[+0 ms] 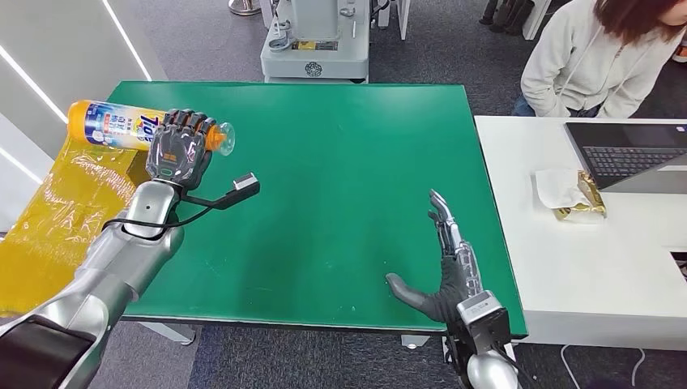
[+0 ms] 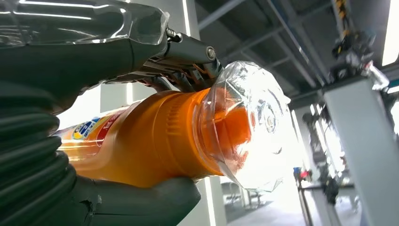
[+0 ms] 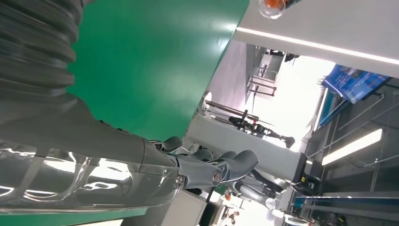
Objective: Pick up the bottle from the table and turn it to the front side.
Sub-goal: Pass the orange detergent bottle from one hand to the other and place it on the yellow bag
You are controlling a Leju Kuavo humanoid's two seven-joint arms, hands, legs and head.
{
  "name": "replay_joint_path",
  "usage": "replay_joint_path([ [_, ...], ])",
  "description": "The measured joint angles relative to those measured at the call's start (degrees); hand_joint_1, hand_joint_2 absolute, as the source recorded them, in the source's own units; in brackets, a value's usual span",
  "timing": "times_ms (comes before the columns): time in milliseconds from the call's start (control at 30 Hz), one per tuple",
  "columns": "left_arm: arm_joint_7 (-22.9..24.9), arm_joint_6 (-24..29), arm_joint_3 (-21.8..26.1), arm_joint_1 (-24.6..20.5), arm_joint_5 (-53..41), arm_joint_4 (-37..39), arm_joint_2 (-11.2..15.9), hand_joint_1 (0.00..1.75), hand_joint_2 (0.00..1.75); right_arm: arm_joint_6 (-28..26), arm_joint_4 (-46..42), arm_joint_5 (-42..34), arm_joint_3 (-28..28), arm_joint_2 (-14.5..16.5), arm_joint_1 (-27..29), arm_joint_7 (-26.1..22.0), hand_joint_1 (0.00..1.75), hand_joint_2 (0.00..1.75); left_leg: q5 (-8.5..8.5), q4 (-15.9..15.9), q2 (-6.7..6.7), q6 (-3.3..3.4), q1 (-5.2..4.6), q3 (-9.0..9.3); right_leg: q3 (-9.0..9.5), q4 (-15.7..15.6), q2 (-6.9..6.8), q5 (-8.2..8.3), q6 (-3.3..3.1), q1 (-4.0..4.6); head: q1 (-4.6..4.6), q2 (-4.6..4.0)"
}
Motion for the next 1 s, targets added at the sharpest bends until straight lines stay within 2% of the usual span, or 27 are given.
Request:
replay_joint_path([
  [433, 3.31, -0.40, 2.26, 5.82, -1.19, 2.84, 3.95, 1.75, 1.75, 0.15, -0.01, -0.15, -0.80, -0.86, 2.84, -1.51, 0.00, 1.75, 0.00, -0.04, 0.05, -0.01, 0.01, 0.00, -0.04, 0.00, 0.04, -0.01, 0.00, 0.01, 0.00, 0.00],
  [1000, 3.99, -2.08, 4.75, 10.41, -2.08, 4.85, 6.46, 1.75, 1.75, 0.60, 0.01, -0.02, -1.09, -0.94, 3.97, -2.17, 0.00, 1.75, 0.00, -0.04, 0.04, -0.01, 0.01, 0.00, -0.03, -0.01, 0.04, -0.01, 0.00, 0.01, 0.01, 0.00],
])
